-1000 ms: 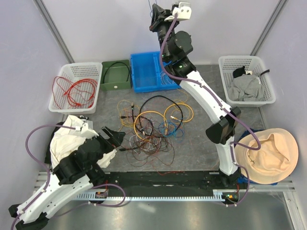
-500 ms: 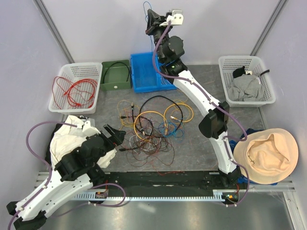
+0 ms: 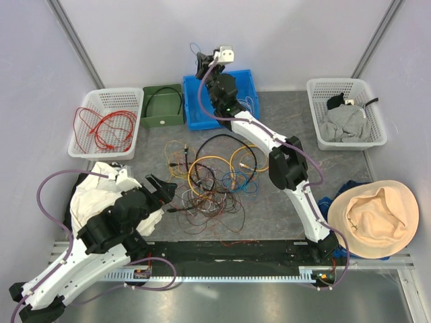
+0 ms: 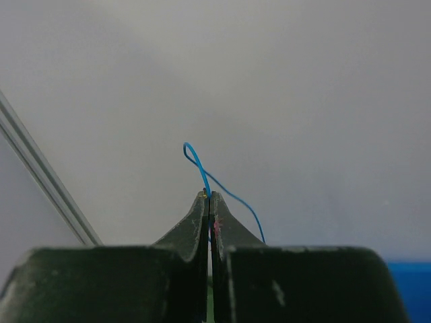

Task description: Untangle the cables

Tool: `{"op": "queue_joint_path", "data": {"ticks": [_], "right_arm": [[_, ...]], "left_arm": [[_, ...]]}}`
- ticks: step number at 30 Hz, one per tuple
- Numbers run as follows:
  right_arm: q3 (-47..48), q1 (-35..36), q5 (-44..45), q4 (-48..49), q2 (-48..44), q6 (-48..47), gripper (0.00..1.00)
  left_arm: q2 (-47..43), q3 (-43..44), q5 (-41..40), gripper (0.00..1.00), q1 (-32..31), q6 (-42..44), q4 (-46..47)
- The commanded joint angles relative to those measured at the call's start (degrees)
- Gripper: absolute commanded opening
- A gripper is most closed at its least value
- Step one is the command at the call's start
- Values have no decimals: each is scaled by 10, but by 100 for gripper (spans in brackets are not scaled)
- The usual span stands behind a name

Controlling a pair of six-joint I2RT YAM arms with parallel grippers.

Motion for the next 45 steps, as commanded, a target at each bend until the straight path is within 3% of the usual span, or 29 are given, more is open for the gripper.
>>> {"op": "queue_joint_path", "data": {"ticks": [1, 7, 17, 21, 26, 32, 33, 39, 42, 45], "right_arm": [[-58, -1, -3, 14, 4, 35, 0], [-156, 0, -21, 5, -22, 77, 0], [-223, -6, -17, -57, -40, 111, 0], [-199, -9, -6, -91, -40, 97, 0], [-86, -22, 26, -244, 3, 97, 0], [-102, -30, 13, -250, 2, 93, 1], [-105, -31, 8, -250, 3, 93, 14], [-96, -34, -33, -257, 3, 89, 65], [-109, -34, -36, -246, -13, 86, 84], [-151, -31, -25, -216, -53, 86, 93]], "left_arm": [[7, 13, -24, 100, -1, 11, 24], [3, 9, -18, 100, -1, 8, 26], [1, -4, -3, 100, -1, -9, 25], [7, -7, -1, 100, -1, -13, 27], [20, -6, 1, 100, -1, -15, 30], [41, -8, 8, 100, -1, -16, 43], [44, -8, 11, 100, -1, -15, 45], [63, -3, 22, 100, -1, -13, 51], [62, -3, 24, 100, -1, -15, 51], [60, -4, 22, 100, -1, -16, 54]]}}
